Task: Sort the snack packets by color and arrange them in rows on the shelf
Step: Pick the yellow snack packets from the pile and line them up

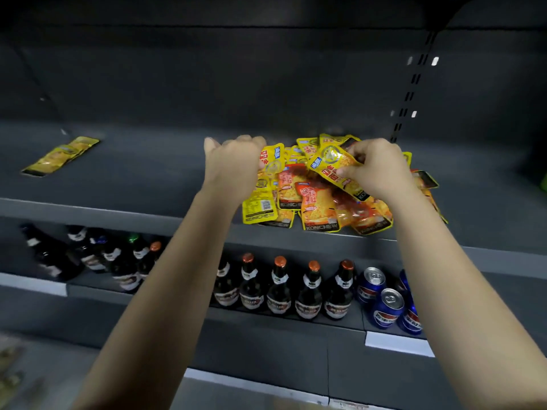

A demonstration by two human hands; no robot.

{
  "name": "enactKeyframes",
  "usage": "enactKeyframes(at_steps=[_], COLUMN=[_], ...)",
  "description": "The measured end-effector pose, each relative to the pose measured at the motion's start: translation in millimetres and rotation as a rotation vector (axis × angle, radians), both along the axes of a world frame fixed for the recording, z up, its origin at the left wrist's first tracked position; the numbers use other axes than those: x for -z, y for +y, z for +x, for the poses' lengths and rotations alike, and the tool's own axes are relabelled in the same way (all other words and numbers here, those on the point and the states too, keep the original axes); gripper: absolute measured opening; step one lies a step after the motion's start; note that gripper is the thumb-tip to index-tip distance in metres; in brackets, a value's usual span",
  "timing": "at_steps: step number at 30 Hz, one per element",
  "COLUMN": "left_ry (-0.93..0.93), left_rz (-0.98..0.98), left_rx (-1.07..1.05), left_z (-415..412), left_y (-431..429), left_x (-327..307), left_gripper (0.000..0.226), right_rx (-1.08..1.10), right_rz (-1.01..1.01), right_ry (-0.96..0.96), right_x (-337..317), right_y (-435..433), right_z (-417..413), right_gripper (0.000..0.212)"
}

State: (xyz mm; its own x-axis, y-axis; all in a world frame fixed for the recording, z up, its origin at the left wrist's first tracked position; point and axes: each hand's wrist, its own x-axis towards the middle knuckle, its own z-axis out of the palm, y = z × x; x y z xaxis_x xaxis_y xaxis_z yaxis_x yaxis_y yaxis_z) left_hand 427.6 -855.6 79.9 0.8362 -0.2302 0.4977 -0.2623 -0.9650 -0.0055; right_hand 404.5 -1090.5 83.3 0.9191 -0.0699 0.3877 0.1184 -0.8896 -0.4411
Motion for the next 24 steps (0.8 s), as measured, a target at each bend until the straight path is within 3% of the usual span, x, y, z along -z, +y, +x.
enactKeyframes(at_steps=[4, 11, 15, 24], left_ry=[0.038, 0.092, 0.088, 0.125], left_rz=[0.023, 0.011, 0.007, -0.118], left_rx=[-0.082, -0.222, -0.217, -0.220], left_z=[-10.2, -34.9, -50.7, -61.7], left_y=[60.0, 170.1, 222.0, 303.7], left_x=[11.2, 31.6, 41.6, 59.9], left_gripper=[0.013, 0.015, 0.017, 0.021], right_rx=[-0.087, -0.207, -0.167, -0.112], right_rz=[-0.032, -0.018, -0.084, 0.006], right_ry=[0.017, 0.014, -0.010, 0.035], right_x=[1.0, 10.1, 20.5, 36.1], right_y=[60.2, 177.6, 226.7, 294.7], right_z=[7.6, 6.2, -3.2, -15.8], right_gripper=[0.030, 0.017, 0.014, 0.015])
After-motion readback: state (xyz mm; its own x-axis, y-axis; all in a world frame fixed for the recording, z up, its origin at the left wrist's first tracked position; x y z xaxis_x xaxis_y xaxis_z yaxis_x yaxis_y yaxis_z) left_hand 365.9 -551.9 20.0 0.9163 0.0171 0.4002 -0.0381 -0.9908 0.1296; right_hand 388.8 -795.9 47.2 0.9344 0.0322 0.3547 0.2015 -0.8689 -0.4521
